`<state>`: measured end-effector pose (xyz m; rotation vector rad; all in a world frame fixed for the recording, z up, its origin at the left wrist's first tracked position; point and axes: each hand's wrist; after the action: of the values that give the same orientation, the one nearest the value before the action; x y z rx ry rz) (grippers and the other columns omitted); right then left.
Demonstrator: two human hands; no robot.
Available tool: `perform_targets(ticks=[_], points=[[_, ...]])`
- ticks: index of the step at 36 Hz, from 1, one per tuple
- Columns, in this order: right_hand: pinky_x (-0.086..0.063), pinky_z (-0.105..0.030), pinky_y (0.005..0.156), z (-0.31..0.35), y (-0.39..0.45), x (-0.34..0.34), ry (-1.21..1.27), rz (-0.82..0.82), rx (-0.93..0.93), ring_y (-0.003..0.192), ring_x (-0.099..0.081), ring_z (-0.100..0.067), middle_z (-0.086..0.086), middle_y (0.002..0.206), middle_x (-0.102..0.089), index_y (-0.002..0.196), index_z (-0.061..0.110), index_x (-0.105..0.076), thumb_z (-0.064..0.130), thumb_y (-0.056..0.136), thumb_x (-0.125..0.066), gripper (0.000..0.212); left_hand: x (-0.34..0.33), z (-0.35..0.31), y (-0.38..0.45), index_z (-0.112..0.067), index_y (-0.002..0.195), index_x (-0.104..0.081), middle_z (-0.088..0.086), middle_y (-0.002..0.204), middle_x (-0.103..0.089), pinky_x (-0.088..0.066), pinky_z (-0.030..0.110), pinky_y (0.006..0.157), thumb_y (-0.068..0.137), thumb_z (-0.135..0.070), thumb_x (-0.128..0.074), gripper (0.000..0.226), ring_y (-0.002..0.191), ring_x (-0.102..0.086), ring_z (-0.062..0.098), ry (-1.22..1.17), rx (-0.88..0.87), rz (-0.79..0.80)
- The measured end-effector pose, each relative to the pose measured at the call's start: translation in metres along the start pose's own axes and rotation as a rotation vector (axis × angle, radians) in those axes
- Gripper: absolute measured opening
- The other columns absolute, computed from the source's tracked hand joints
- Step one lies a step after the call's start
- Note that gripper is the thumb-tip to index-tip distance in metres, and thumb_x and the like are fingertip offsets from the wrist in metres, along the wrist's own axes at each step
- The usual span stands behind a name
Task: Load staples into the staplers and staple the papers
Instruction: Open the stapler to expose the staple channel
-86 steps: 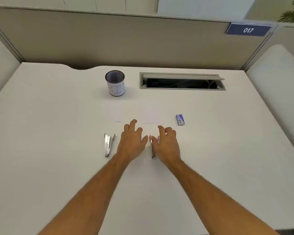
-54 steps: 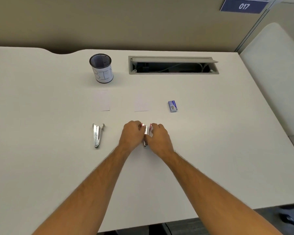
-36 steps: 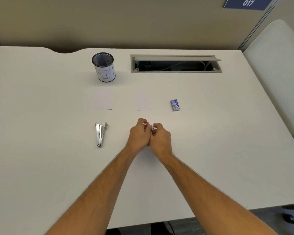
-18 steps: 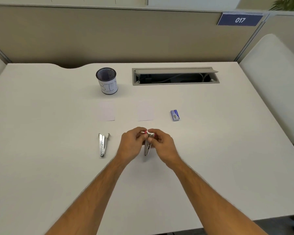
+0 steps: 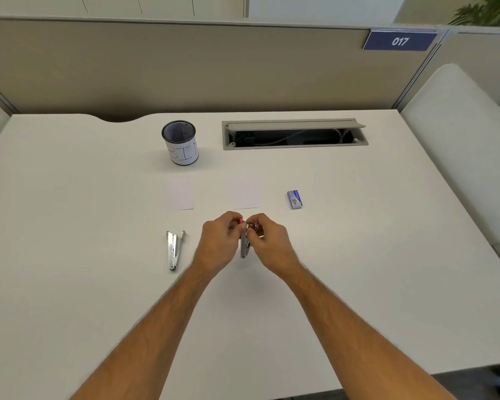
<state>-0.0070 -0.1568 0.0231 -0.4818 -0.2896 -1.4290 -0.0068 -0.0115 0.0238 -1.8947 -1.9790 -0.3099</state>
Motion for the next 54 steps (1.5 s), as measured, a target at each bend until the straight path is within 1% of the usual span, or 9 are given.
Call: perform_targets(ticks=[13,24,29,34,39,43,46,50,54], points=[[-0.062,-0.040,0.085,-0.008,0.011,0.024,0.701,-0.070,-0.166,0.099,-0.075,-0.036,-0.028,0.110,-0.070,0.119,0.001,-0.060,-0.003,0.104,-0.046,0.021,0.014,-0.026,-0.022,-0.008,0.090,-0.064,0.001,0.081,-0.075,-0.055,0.014,0.073,0.087,-0.008,-0.075,0.011,0.078,-0.073,0.004,-0.170,-0.041,-0.206],[-0.058,-0.048,0.096,-0.015,0.017,0.039,0.954,-0.240,-0.269,0.105,-0.072,-0.043,-0.030,0.112,-0.066,0.128,-0.009,-0.055,-0.011,0.101,-0.045,0.029,0.018,-0.023,-0.034,-0.008,0.083,-0.062,0.006,0.083,-0.077,-0.055,0.018,0.070,0.082,-0.004,-0.078,0.016,0.079,-0.074,0.015,-0.160,0.029,-0.090],[-0.060,-0.047,0.092,-0.017,0.016,0.048,1.035,-0.261,-0.285,0.106,-0.070,-0.047,-0.031,0.113,-0.065,0.127,-0.011,-0.057,-0.008,0.103,-0.045,0.027,0.021,-0.009,-0.036,-0.012,0.081,-0.062,0.014,0.082,-0.074,-0.053,0.032,0.071,0.081,-0.004,-0.078,0.018,0.077,-0.069,0.032,-0.140,0.062,0.000],[-0.059,-0.050,0.094,-0.015,0.014,0.052,1.007,-0.190,-0.238,0.103,-0.071,-0.047,-0.033,0.113,-0.066,0.126,-0.011,-0.057,-0.005,0.105,-0.043,0.027,0.021,0.005,-0.035,-0.020,0.077,-0.064,0.008,0.077,-0.071,-0.051,0.035,0.069,0.076,-0.016,-0.081,0.018,0.070,-0.064,0.019,0.001,0.108,0.144],[-0.058,-0.052,0.095,-0.011,0.012,0.050,0.978,-0.124,-0.216,0.104,-0.071,-0.048,-0.034,0.109,-0.068,0.126,-0.013,-0.056,-0.004,0.105,-0.043,0.026,0.012,0.007,-0.035,-0.037,0.099,-0.066,-0.003,0.092,-0.075,-0.061,0.043,0.083,0.081,-0.025,-0.079,0.025,0.088,-0.072,0.020,0.073,0.107,0.224],[-0.057,-0.052,0.096,-0.009,0.009,0.046,0.980,-0.067,-0.210,0.106,-0.070,-0.048,-0.036,0.114,-0.067,0.126,-0.012,-0.058,-0.003,0.104,-0.046,0.026,0.005,-0.008,-0.035,-0.037,0.135,-0.055,-0.007,0.100,-0.071,-0.059,0.030,0.082,0.090,-0.028,-0.074,0.050,0.086,-0.070,0.007,0.134,-0.065,0.209],[-0.059,-0.048,0.094,-0.008,0.007,0.045,0.971,-0.020,-0.201,0.102,-0.073,-0.043,-0.031,0.111,-0.071,0.126,-0.009,-0.060,-0.002,0.104,-0.048,0.026,0.003,-0.021,-0.031,-0.051,0.141,-0.044,-0.008,0.092,-0.068,-0.051,0.019,0.058,0.096,-0.028,-0.064,0.055,0.069,-0.063,0.005,0.210,-0.226,0.230],[-0.062,-0.037,0.083,-0.007,0.004,0.042,0.932,0.007,-0.198,0.092,-0.074,-0.032,-0.021,0.103,-0.074,0.124,-0.004,-0.065,-0.002,0.102,-0.050,0.026,0.000,-0.026,-0.021,-0.051,0.149,-0.035,-0.006,0.083,-0.061,-0.052,0.031,0.073,0.099,-0.031,-0.057,0.059,0.076,-0.058,0.015,0.399,-0.341,0.240],[-0.062,-0.037,0.085,-0.006,0.004,0.042,0.912,0.021,-0.194,0.097,-0.072,-0.032,-0.025,0.110,-0.073,0.121,0.000,-0.067,-0.001,0.103,-0.050,0.024,-0.003,-0.026,-0.016,-0.040,0.151,-0.038,-0.009,0.081,-0.052,-0.043,0.030,0.070,0.099,-0.028,-0.054,0.055,0.077,-0.051,0.015,0.485,-0.398,0.260]])
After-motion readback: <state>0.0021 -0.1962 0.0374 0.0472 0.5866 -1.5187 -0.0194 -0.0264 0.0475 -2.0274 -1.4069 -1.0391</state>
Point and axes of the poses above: each hand's wrist, its own y-axis towards the middle knuckle, its own x-axis out of the back of the hand, z = x × y
